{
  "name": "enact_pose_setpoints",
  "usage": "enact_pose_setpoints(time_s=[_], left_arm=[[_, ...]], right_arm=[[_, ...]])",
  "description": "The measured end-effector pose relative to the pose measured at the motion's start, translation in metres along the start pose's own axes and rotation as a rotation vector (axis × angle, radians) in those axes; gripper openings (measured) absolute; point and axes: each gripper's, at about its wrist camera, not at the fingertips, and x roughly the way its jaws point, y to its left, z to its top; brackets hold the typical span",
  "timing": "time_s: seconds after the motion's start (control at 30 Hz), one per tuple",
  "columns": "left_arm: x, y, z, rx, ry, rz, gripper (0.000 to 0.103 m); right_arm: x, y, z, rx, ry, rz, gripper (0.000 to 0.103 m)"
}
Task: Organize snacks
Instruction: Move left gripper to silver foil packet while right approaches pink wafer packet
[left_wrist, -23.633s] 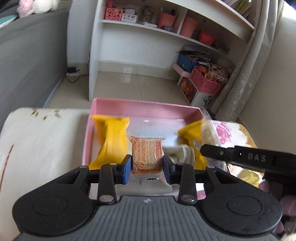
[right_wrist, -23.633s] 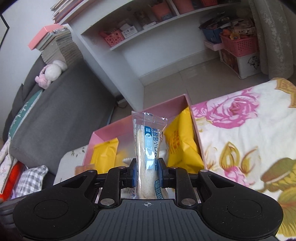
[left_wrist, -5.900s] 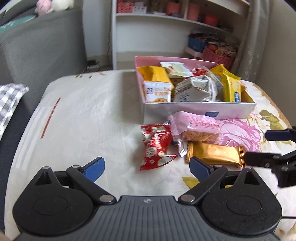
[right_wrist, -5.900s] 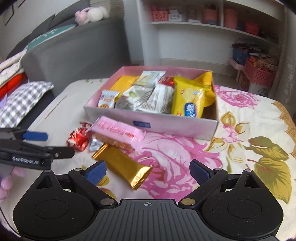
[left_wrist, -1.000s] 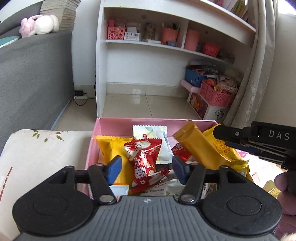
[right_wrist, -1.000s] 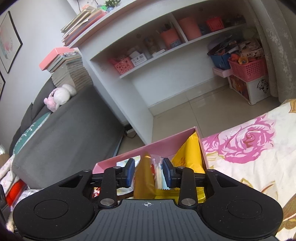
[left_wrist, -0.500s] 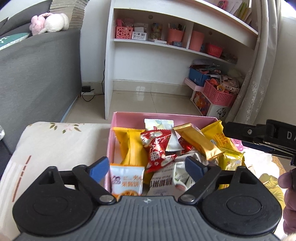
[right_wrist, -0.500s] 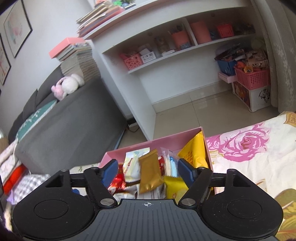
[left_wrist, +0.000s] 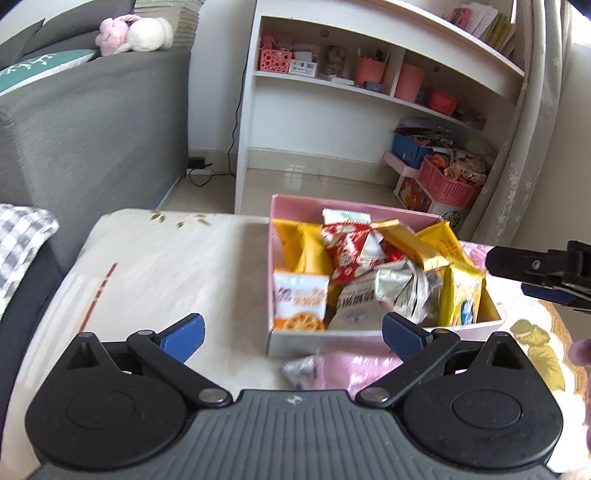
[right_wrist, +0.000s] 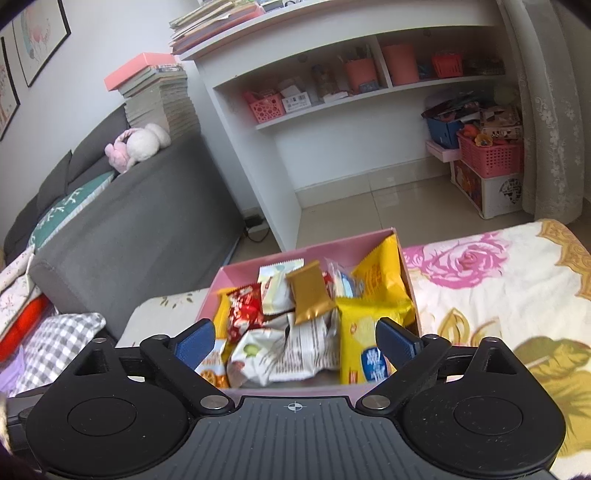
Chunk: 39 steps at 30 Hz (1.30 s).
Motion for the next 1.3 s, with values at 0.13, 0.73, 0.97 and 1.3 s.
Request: enact_pose_setpoints(time_s=[0.13,0.73,0.97,1.3], left_arm=[[-0.010,0.008,-0.012,0.003,0.003,0.016,0.103],[0.009,0.035,-0.038,0.057,0.220,0.092,0.099],[0.014,0.033,-0.040,0.093,0.253,0.068,0.099],[0.017,0.027,-0.047,0.151,0.270,0.047,0.099]], right_arm=[[-0.008,0.002,-0.011,0.018,0.013,-0.003,0.097],[0.038,0.016,-0.045,0.161,0.224,-0.065,0.097],[0.063,0.041,-0.050,0.126,0.262,-0.054,0.097],[0.079,0.043,-0.063,0.034,0.292,-0.156,0.097]])
